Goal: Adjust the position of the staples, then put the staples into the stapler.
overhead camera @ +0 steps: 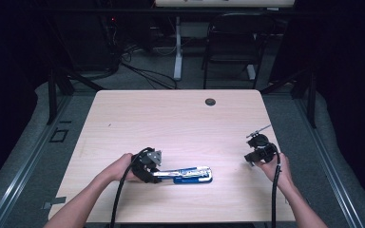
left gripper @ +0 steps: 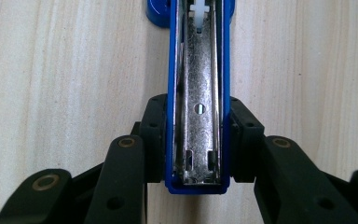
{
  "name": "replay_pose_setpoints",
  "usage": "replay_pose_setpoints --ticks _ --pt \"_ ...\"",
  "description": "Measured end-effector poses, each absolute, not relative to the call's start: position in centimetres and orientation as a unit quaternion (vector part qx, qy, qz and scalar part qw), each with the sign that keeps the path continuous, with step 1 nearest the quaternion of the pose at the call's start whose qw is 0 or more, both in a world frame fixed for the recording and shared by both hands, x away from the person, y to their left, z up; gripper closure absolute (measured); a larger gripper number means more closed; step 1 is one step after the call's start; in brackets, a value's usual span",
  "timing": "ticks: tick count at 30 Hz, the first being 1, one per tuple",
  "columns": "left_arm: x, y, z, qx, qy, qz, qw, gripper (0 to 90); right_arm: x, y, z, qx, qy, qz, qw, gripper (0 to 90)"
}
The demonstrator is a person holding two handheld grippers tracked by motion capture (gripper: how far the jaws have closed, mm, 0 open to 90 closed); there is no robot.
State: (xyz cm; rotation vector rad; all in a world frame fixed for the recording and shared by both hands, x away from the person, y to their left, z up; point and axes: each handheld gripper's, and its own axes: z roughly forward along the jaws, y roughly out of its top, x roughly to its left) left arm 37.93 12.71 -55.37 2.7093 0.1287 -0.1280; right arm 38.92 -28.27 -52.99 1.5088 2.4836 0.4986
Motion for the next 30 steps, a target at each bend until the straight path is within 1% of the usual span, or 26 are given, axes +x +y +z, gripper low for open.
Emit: replay_pose_setpoints --ticks 4,11,22,24,30 --pt "38.0 12.7 -55.3 0.975 0.045 -0.048 0.210 65.1 38.8 -28.0 -52.9 0.509 0.836 0.175 0.106 78.6" --pt "37.9 12.7 -55.4 0.975 0.046 -0.046 0.213 65.1 38.8 -27.9 -52.7 0.500 0.841 0.178 0.102 78.5" --pt "38.0 12.7 -55.4 0.975 0.046 -0.049 0.212 65.1 38.4 -26.2 -52.4 0.477 0.852 0.192 0.099 78.6" --pt "38.0 12.7 -55.4 0.975 0.046 -0.049 0.212 65.1 38.4 -25.9 -52.4 0.472 0.855 0.194 0.089 78.5" --pt "38.0 12.7 -55.4 0.975 0.045 -0.049 0.212 65.1 38.3 -25.0 -52.4 0.458 0.864 0.191 0.088 78.5"
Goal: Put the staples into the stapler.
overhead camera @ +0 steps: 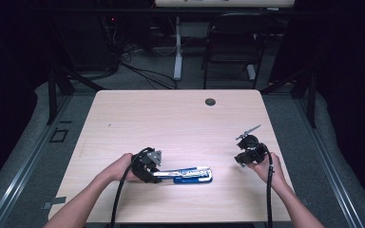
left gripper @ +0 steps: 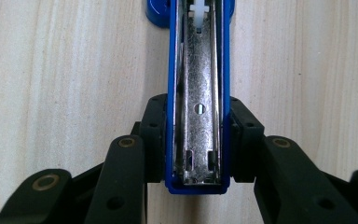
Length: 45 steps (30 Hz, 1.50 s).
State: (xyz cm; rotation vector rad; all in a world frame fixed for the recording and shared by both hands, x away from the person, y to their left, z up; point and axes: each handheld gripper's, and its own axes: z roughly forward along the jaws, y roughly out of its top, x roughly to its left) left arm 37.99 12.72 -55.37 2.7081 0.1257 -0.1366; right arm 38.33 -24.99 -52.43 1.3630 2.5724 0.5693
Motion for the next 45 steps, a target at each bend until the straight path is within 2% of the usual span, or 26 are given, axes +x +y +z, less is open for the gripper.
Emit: replay_pose_setpoints --ticks 16,45 --pt "38.0 12.8 -55.4 0.975 0.047 -0.052 0.213 65.1 38.3 -23.1 -52.1 0.424 0.880 0.205 0.068 78.5" --pt "38.0 12.7 -55.4 0.975 0.046 -0.050 0.212 65.0 38.5 -19.3 -50.9 0.358 0.901 0.235 0.070 78.6"
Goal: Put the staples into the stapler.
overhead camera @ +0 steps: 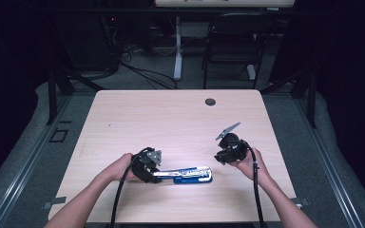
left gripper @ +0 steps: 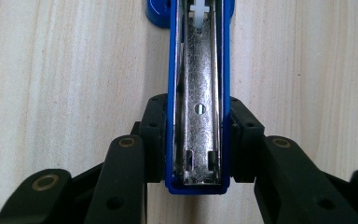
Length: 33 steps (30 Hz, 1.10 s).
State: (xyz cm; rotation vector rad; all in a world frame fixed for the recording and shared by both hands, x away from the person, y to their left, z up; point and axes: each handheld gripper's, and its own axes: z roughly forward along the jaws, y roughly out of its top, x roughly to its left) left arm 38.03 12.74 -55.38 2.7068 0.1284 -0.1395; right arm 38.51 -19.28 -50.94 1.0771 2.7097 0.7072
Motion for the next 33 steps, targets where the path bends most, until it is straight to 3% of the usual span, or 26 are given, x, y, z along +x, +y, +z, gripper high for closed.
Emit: replay_pose_setpoints --ticks 33 --pt "38.0 12.7 -55.4 0.975 0.047 -0.050 0.213 65.0 39.3 -16.3 -50.3 0.310 0.916 0.249 0.055 78.6"
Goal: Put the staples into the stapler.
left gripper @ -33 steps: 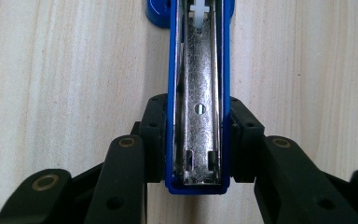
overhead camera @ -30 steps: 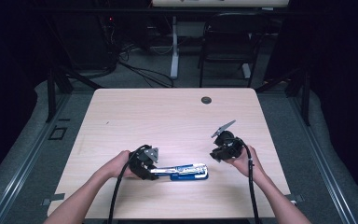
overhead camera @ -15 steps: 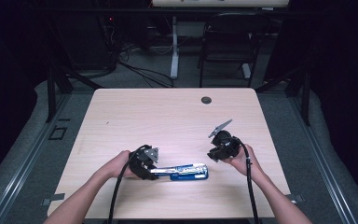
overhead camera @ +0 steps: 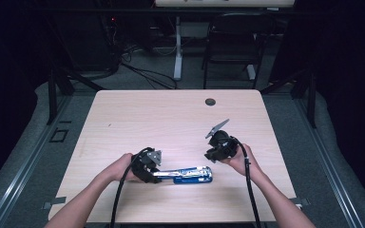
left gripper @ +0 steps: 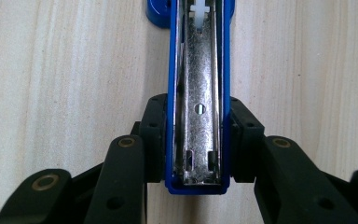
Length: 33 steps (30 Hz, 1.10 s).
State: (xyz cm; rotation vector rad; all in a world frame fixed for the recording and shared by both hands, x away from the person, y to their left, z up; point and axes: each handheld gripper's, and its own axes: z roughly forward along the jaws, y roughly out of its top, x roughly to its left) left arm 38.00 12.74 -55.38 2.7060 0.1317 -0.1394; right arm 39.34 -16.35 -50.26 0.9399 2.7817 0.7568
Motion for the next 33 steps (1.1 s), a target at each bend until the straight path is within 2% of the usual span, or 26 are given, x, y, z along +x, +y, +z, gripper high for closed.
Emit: replay_pose_setpoints --ticks 8,14,33 --pt "38.0 12.8 -55.4 0.975 0.047 -0.050 0.213 65.0 39.7 -15.2 -50.4 0.295 0.918 0.260 0.052 78.6" --pt "38.0 12.8 -55.4 0.975 0.047 -0.051 0.213 65.0 39.6 -14.6 -50.4 0.280 0.922 0.267 0.027 78.6" --pt "38.0 12.8 -55.4 0.975 0.046 -0.050 0.213 65.0 38.7 -13.6 -50.9 0.219 0.934 0.283 0.000 78.6"
